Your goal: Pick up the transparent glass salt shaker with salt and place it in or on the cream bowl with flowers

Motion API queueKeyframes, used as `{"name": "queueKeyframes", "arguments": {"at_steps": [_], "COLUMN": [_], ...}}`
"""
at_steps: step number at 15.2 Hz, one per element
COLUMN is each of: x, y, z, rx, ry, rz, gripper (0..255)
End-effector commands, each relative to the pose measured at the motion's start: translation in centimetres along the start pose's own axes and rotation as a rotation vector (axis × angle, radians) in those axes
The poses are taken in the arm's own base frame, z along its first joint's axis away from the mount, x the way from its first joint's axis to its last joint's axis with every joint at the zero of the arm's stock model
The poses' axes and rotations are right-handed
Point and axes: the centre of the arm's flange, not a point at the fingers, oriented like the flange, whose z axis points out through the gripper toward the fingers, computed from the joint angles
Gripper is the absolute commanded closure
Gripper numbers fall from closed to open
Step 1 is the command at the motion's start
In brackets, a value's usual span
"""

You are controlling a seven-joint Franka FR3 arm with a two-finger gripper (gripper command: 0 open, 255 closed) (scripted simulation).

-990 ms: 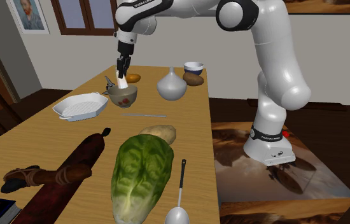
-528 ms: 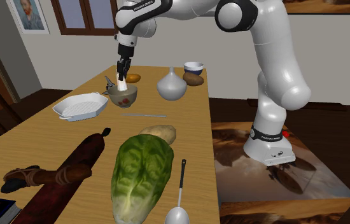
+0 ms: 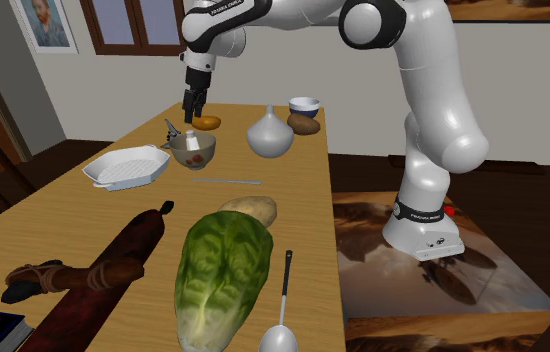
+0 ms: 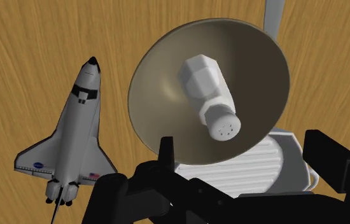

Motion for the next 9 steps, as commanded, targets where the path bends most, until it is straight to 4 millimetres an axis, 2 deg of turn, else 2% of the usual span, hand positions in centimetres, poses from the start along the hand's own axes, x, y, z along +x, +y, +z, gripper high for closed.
{"name": "queueKeyframes", "arguments": {"at_steps": [1,3,9], "x": [0.0,0.0,0.0], "y": [0.0,0.0,0.0], "z": [-2.1,-4.5,-4.5], "rx": [0.0,0.0,0.0], "ry": [0.0,0.0,0.0], "rz": [0.0,0.0,0.0], "gripper": [0,0,0]}}
